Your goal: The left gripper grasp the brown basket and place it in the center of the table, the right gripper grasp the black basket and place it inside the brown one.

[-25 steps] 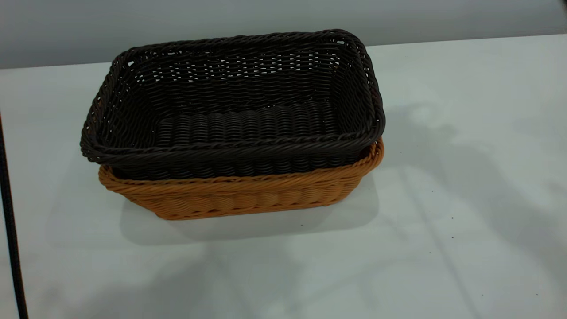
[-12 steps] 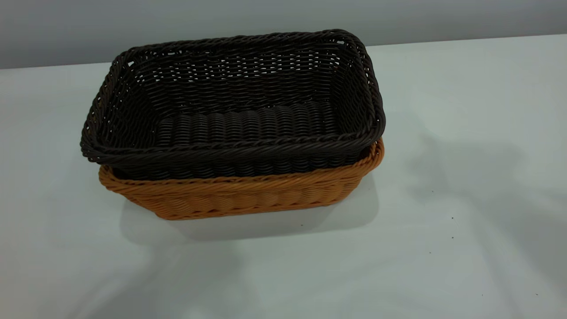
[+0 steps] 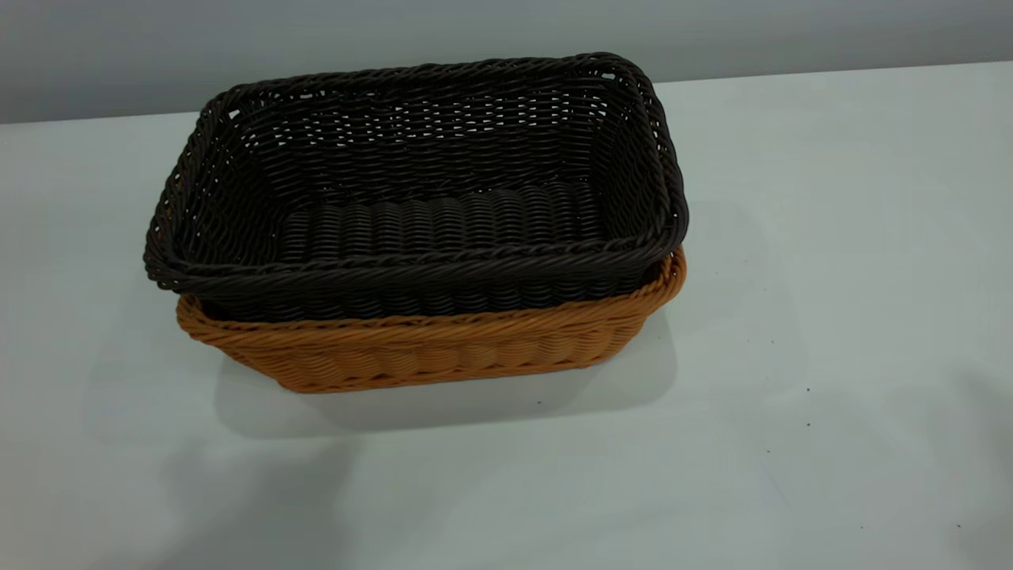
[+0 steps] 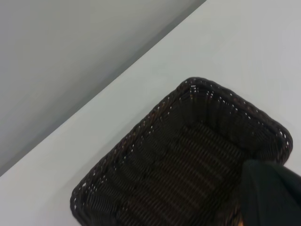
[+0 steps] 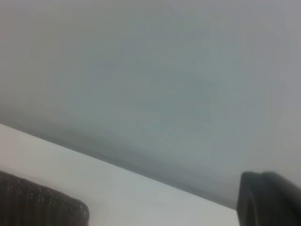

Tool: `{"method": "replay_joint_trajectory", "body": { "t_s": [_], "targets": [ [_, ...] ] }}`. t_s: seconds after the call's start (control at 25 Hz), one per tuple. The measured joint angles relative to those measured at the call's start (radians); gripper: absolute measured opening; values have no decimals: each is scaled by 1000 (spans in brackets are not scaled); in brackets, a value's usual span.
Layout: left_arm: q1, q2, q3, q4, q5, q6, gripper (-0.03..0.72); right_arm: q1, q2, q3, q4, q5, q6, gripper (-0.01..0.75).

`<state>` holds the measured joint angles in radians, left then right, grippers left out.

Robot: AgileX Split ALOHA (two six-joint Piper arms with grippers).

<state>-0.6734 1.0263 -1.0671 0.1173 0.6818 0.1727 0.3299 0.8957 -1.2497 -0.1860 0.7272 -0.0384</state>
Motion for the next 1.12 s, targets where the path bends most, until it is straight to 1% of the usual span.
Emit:
{"method": "replay_joint_trajectory", "body": {
  "t_s": [0.24,0.44,0.56,0.72,0.88,1.04,1.12],
  "targets": [
    [0,-46,0,-4,102,40,-1,0,-285,214,7,3,-1,2],
    [0,-46,0,-4,191,55,-1,0,-479,357,93,39,-4,2],
    [0,-56,0,-24,246,80,-1,0,-565,433,116,98,-4,2],
    [0,-105,11,-117,328,186,-1,0,-677,542,192,141,-13,2],
    [0,-179,33,-243,423,308,-1,0,-786,636,242,153,-7,2],
    [0,-244,33,-337,532,323,-1,0,-865,665,265,194,-1,2],
    [0,-270,33,-344,541,281,-1,0,-882,665,267,238,-1,2]
  ]
}}
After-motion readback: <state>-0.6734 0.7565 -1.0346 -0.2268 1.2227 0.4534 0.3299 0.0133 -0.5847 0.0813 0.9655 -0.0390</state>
